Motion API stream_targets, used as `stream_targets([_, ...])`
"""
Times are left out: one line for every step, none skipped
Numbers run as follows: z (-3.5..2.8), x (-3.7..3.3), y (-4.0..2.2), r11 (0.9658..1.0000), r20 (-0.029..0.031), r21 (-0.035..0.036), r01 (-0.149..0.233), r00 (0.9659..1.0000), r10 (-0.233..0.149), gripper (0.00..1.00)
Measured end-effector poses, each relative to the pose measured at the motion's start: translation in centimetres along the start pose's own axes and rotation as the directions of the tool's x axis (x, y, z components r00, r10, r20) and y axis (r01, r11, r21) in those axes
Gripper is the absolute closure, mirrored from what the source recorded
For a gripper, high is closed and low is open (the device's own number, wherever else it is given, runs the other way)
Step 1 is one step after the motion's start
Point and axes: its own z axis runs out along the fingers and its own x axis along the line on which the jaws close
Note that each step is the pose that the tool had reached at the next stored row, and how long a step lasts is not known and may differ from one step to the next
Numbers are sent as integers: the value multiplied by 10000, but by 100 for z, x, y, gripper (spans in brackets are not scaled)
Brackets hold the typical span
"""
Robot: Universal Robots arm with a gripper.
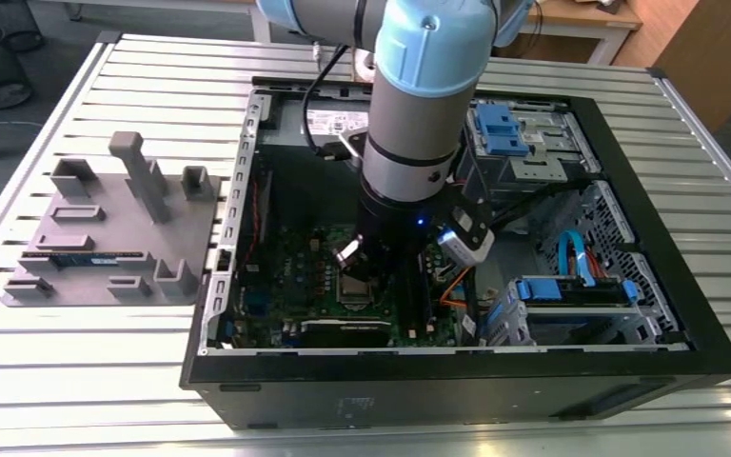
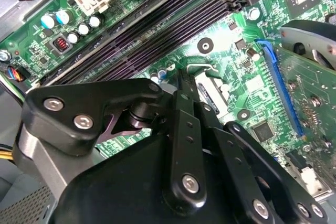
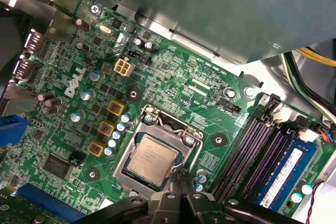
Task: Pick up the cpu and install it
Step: 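Install the first cpu locking lever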
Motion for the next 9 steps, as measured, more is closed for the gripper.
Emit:
stream_targets([3,-1,0,10000,0,-1,-11,10000,11,89])
stream_targets([4,-1,0,10000,0,-1,-10,10000,10,89])
stream_targets([7,-2,0,10000,1,-3,-10,10000,10,89])
stream_targets([11,-1,0,10000,0,-3,-11,10000,11,89])
stream_targets([14,-2,-1,10000,-1,-2,-11,10000,11,89])
stream_targets([17,-2,-2,10000,-2,-1,-10,10000,10,89])
stream_targets([21,-3,-3,10000,-3,-1,-11,10000,11,89])
stream_targets([25,-4,-4,10000,-3,-1,-11,10000,11,89])
stream_targets([29,-6,-5,10000,-3,-2,-11,10000,11,89])
